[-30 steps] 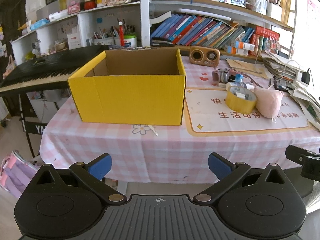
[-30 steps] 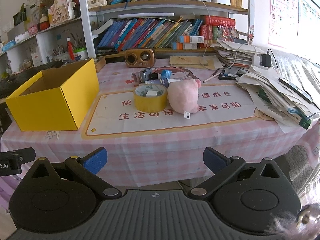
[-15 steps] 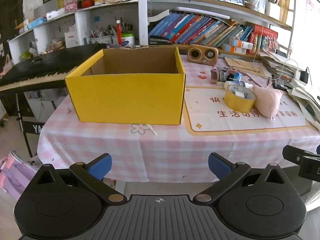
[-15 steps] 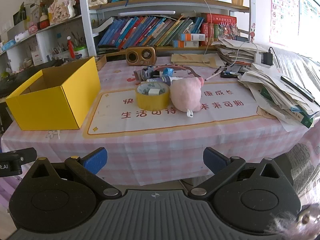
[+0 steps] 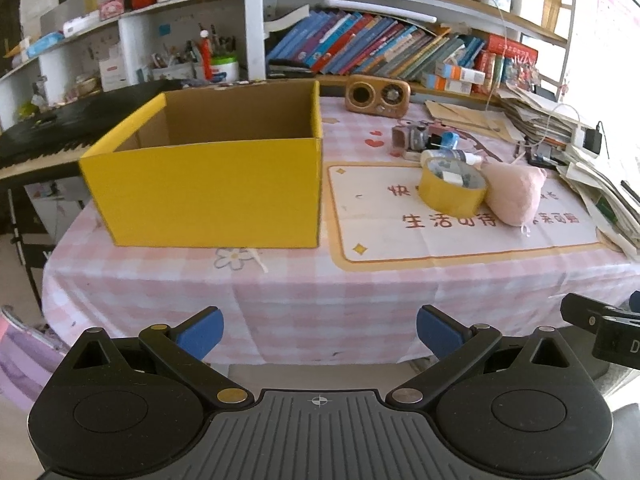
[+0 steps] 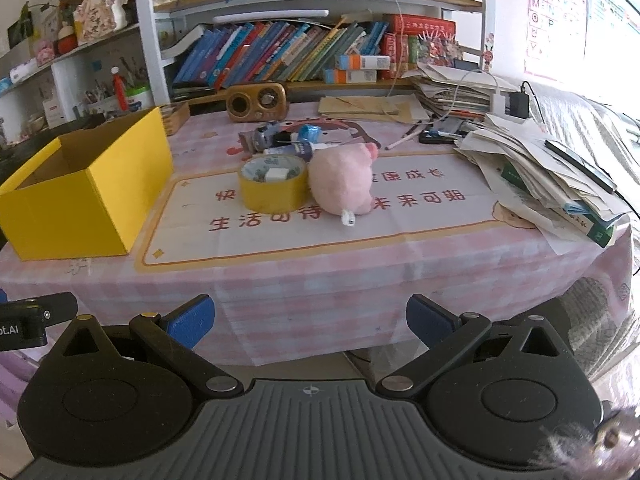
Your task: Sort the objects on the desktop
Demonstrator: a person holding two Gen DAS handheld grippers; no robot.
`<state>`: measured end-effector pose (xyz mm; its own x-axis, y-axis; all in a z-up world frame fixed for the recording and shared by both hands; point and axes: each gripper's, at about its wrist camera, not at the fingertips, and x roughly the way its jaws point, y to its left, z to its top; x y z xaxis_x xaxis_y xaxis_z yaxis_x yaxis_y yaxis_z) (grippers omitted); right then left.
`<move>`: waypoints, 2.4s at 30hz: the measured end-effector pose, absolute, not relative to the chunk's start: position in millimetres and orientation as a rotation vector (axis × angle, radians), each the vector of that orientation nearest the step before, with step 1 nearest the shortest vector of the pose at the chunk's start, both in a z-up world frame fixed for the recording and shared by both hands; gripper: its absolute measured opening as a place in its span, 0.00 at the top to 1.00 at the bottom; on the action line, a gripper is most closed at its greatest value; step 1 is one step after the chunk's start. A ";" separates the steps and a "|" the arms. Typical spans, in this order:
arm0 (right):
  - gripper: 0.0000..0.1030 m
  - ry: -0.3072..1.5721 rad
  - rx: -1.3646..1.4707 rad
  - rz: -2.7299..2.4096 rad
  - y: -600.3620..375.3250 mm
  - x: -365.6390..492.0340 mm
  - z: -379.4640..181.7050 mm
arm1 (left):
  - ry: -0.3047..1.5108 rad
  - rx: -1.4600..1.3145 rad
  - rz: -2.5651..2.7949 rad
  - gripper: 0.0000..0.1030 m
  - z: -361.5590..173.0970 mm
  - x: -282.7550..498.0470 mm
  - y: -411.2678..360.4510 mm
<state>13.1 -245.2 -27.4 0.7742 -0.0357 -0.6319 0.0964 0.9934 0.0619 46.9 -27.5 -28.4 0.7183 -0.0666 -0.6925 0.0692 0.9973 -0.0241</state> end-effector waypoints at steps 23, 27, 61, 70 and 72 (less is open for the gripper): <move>0.00 0.740 0.065 -0.016 -316.2 95.4 -32.5 | 0.815 0.008 -0.104 0.00 -39.6 112.9 -107.5; 0.00 0.745 0.064 0.022 -326.7 112.7 -34.7 | 0.825 0.012 -0.086 0.00 -41.3 122.9 -119.9; 0.43 0.847 0.026 0.259 -338.8 240.9 -66.6 | 0.859 0.053 0.036 0.00 -38.5 177.8 -157.4; 0.46 0.777 0.057 0.201 -378.8 234.2 -50.2 | 0.855 0.057 -0.006 0.00 -46.8 201.0 -177.6; 0.46 0.776 0.070 0.191 -387.5 231.7 -49.0 | 0.855 0.054 -0.017 0.00 -50.5 208.2 -181.4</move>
